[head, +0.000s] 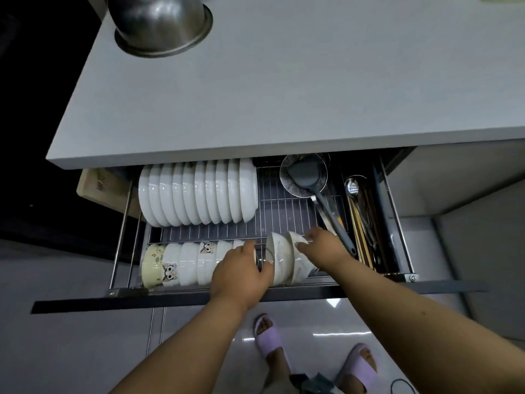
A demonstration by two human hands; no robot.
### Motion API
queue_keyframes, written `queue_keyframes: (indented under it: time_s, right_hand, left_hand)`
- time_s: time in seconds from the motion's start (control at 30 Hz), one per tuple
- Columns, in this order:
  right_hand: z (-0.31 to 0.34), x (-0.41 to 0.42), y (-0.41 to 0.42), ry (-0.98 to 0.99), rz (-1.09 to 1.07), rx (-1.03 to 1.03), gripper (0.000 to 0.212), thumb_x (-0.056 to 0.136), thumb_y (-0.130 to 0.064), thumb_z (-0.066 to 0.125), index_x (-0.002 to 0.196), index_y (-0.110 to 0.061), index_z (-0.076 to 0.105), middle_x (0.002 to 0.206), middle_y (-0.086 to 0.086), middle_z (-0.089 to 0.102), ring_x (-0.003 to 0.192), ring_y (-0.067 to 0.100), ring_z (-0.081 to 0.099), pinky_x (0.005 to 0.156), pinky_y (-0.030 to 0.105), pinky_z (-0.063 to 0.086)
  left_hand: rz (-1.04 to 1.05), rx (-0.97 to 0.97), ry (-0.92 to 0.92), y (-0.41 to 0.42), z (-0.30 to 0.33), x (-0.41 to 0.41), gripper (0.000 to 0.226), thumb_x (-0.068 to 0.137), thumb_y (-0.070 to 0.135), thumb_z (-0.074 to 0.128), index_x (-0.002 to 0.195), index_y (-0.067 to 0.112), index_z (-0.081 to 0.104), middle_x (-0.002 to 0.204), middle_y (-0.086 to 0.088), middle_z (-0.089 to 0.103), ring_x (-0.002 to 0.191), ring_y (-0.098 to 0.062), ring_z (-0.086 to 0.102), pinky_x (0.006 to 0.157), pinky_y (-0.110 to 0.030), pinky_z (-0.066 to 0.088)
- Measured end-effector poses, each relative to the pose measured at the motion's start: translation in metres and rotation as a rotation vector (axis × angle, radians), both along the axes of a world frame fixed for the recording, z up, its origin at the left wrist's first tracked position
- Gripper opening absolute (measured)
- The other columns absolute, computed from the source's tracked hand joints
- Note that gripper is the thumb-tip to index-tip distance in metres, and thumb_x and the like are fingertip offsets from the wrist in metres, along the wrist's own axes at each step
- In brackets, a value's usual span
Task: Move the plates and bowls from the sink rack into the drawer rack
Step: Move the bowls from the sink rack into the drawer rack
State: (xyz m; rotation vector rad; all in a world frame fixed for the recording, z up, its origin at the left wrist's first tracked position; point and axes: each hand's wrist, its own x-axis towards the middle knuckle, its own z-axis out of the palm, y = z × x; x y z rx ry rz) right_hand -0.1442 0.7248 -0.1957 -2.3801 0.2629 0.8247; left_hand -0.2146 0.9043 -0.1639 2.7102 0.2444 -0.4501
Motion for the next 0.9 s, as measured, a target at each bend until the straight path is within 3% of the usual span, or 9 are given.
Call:
queue_keyframes:
  time_s: [0.1,0.3,0.47,0.6,0.77,0.9]
  right_hand:
    - [0.019,-0.015,-0.019,-0.120,-0.004,0.023,0.046,0.087,-0.035,0.061,0.127,-0.013,0.054,0.124,0.006,0.059,0.105,0.019,0.059,0.076,0.024,0.044]
    - [0.058,-0.045,-0.084,-0.279,-0.169,0.034,0.032,0.087,-0.032,0.062,0.116,-0.017,0.060,0.108,0.002,0.058,0.082,0.014,0.056,0.062,0.022,0.040]
    - [0.091,-0.064,-0.150,-0.371,-0.329,0.008,0.036,0.087,-0.034,0.062,0.120,-0.019,0.060,0.112,0.001,0.061,0.098,0.016,0.059,0.080,0.027,0.046]
    - [0.113,-0.075,-0.201,-0.440,-0.464,0.013,0.037,0.087,-0.033,0.063,0.120,-0.017,0.061,0.116,0.002,0.063,0.104,0.016,0.059,0.085,0.025,0.044]
    - [0.141,-0.090,-0.263,-0.523,-0.540,0.018,0.039,0.089,-0.032,0.061,0.124,-0.017,0.058,0.118,0.000,0.059,0.103,0.011,0.056,0.083,0.021,0.037]
    - [0.156,-0.107,-0.321,-0.589,-0.598,-0.013,0.035,0.088,-0.033,0.062,0.120,-0.019,0.059,0.115,-0.002,0.058,0.099,0.008,0.054,0.083,0.021,0.039]
  left_hand:
    - [0.015,0.003,0.001,-0.001,0.001,0.000,0.050,0.089,0.047,0.045,0.131,0.020,0.046,0.120,-0.004,0.061,0.110,-0.025,0.054,0.086,-0.035,0.047]
    - [0.014,-0.001,0.048,-0.003,0.001,0.000,0.043,0.092,0.044,0.043,0.130,0.025,0.048,0.114,0.001,0.065,0.103,-0.022,0.059,0.082,-0.031,0.047]
    - [0.025,-0.035,0.047,-0.021,0.010,0.002,0.034,0.097,0.039,0.038,0.121,0.020,0.053,0.095,0.002,0.066,0.089,-0.019,0.057,0.071,-0.029,0.041]
    - [-0.070,-0.083,-0.027,-0.082,0.029,0.015,0.031,0.099,0.036,0.036,0.115,0.018,0.055,0.111,-0.005,0.064,0.099,-0.023,0.057,0.073,-0.029,0.039]
    - [-0.232,-0.223,-0.124,-0.193,0.065,0.034,0.022,0.097,0.040,0.042,0.105,0.025,0.056,0.089,0.010,0.062,0.084,-0.014,0.058,0.070,-0.028,0.044]
    - [-0.325,-0.276,-0.191,-0.278,0.086,0.040,0.022,0.093,0.037,0.050,0.110,0.025,0.057,0.088,0.012,0.062,0.083,-0.011,0.059,0.069,-0.027,0.042]
